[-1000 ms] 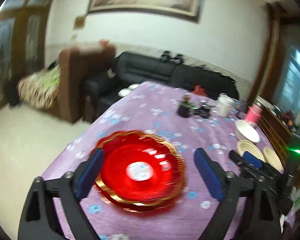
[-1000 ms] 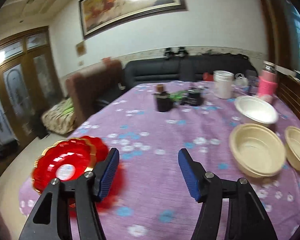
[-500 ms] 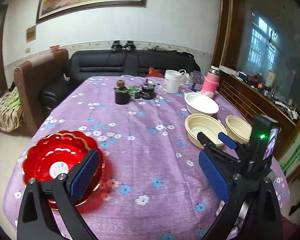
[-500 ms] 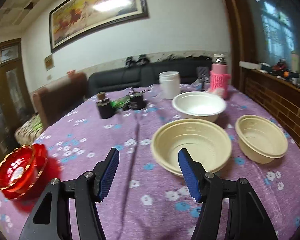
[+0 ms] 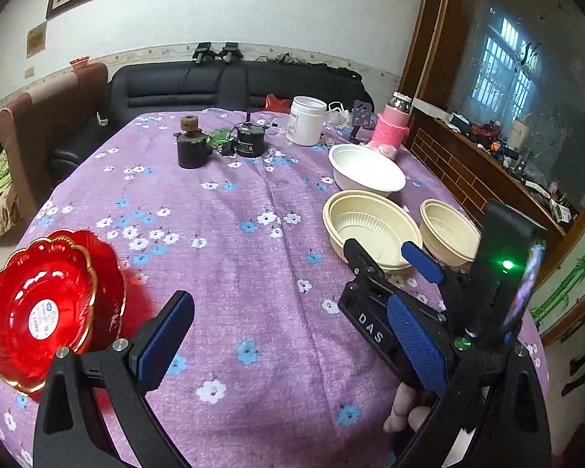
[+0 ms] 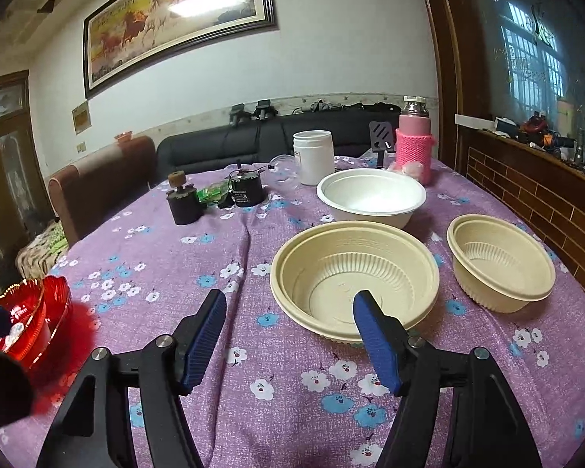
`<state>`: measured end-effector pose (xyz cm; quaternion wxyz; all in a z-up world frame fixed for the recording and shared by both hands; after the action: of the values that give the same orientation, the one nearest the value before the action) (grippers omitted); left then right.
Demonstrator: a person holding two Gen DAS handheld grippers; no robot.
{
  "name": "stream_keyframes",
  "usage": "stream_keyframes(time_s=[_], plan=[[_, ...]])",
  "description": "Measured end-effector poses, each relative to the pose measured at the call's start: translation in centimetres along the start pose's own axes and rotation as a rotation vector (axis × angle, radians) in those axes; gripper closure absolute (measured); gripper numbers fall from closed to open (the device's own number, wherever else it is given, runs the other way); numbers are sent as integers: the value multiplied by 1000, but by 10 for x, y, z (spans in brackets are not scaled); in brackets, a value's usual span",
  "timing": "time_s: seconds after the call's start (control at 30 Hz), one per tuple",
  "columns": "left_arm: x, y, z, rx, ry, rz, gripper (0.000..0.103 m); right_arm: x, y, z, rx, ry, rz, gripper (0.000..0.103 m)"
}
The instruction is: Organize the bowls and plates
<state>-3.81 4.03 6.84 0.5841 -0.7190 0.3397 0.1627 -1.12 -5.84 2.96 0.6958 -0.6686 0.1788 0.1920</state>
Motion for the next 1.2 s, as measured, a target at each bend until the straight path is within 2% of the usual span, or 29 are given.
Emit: stream_keyframes(time_s=[0.17, 0.27, 0.47, 0.57, 0.73, 0.87, 0.93, 1.03, 1.13, 1.2], plan=[[12, -8, -4, -16, -22, 0, 4, 4, -1, -8, 43, -12, 21, 29], [11, -14, -5, -50, 1, -6, 4, 7, 0, -16, 82, -30, 49, 29], [-6, -30, -7, -76, -58, -74, 4, 8, 2, -28, 138, -49, 73, 29], [-16, -31, -1, -127, -67, -96, 4, 3, 0, -39, 172, -25, 35, 27], [-35, -31, 11, -200, -81, -113, 4, 6, 3, -41, 180, -43, 60, 27], [-55, -33, 17, -167, -98, -115, 4, 13, 4, -38, 169, -45, 81, 27], [-63, -31, 21, -140, -97, -121, 4, 9, -1, -39, 165, -23, 49, 27], [-68, -26, 28, -117, -53, -107, 4, 1, -6, -50, 178, 32, -3, 27], [-68, -23, 28, -101, 52, -69, 4, -9, -9, -67, 227, 108, -38, 27], [-70, -16, 30, -72, 116, -48, 4, -28, -10, -81, 234, 202, -81, 27]])
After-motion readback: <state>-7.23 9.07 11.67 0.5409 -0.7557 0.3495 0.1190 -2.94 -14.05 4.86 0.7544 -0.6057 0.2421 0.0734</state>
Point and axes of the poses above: each gripper's, at about its wrist camera, not at the fingertips, and x roughly the way its jaws point, z to its left, y to its underside, the point moved 7 cm from there along x, roughly the way its jaws point, and after that the axes turned 9 degrees about y, right-handed, at the moved point
